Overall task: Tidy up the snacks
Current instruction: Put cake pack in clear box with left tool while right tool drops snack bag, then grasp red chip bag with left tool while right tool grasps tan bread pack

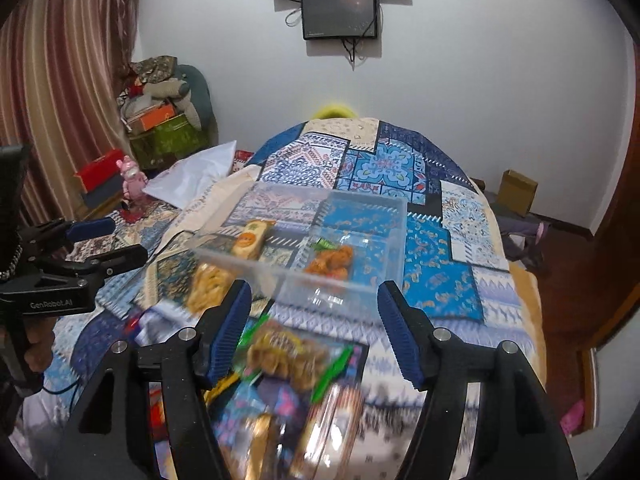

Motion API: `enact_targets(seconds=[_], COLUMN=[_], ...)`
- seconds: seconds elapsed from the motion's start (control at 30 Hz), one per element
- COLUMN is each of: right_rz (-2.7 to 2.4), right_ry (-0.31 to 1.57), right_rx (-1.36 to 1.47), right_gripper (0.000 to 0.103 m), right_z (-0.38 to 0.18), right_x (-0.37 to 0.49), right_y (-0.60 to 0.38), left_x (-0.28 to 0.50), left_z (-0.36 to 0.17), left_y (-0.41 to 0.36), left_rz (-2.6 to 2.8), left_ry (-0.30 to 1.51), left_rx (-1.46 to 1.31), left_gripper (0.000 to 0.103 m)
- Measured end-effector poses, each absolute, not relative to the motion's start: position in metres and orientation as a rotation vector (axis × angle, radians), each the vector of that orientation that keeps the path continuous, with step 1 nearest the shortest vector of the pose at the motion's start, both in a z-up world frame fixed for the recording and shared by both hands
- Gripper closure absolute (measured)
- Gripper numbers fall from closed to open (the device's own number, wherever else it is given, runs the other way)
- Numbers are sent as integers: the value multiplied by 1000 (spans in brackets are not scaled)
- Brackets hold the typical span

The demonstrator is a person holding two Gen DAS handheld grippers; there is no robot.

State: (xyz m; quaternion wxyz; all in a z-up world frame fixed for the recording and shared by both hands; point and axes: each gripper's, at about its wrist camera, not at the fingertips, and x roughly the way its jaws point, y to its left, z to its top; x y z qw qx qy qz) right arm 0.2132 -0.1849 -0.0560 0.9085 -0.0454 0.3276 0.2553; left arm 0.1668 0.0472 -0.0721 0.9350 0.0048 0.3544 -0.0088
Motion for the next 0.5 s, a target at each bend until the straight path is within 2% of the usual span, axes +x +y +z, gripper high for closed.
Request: enact_targets(seconds=[0.17,0.5], right_rz=[549,609], right_ry=[691,807], right_rx=[-85,-75], right_gripper=[37,37], right_z=[-63,-105], right_x=[180,135], right_y=[-192,-181], left_x=[134,92], left_z=[-91,-142], left_y=[42,29], left_rz=[-24,-68], left_ry=[767,872], left_rx=[10,-16], left_gripper=[16,16])
